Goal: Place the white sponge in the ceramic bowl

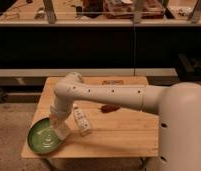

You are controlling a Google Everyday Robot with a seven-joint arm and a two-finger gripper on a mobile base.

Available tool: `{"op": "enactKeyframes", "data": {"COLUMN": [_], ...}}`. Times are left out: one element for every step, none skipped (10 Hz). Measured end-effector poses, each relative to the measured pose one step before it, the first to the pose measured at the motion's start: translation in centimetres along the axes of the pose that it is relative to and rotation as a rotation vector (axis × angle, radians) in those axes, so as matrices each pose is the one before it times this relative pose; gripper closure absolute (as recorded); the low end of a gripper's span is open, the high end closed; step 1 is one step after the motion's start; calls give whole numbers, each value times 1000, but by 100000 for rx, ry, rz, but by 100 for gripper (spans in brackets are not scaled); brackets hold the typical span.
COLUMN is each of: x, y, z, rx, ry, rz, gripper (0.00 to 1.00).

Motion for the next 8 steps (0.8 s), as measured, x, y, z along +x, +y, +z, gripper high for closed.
{"op": "enactKeyframes", "data": {"x": [-1627, -1027, -913, -499, 91, 618, 893, 582], "y": [579, 386, 99, -297, -410, -308, -200, -286], "z": [1384, 410, 336, 436, 201, 73, 195, 325], "rx": [1422, 248, -1727, -939, 144, 591, 15, -85], "ry": [731, -206, -1151, -815, -66, 466, 101, -353], "rz": [-2169, -298, -171, -752, 36, 757, 273, -154], "gripper": [89, 80, 68, 60, 49, 40, 32, 29]}}
